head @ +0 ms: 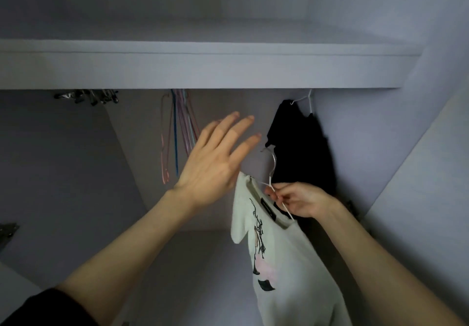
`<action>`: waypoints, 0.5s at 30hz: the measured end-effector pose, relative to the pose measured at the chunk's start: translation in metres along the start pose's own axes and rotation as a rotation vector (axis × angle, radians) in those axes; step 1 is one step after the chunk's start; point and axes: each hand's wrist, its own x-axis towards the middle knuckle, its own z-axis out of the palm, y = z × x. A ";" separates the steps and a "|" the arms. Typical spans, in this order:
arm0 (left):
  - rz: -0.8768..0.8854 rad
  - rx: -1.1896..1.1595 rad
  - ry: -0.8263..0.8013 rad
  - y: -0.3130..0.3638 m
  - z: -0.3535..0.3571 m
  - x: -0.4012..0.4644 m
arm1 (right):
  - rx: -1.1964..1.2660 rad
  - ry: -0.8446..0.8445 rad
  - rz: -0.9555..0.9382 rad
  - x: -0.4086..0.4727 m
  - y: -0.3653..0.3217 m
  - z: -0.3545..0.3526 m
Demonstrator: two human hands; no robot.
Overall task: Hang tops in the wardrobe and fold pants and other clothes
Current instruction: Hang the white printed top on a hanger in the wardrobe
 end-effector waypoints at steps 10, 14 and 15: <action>-0.068 0.327 0.068 -0.009 0.004 0.058 | 0.273 -0.080 -0.298 -0.004 -0.059 0.003; -0.076 0.400 0.055 -0.019 0.012 0.063 | 0.306 -0.097 -0.392 0.009 -0.084 0.003; -0.072 0.409 0.057 -0.021 0.013 0.064 | 0.331 -0.118 -0.405 0.014 -0.089 0.002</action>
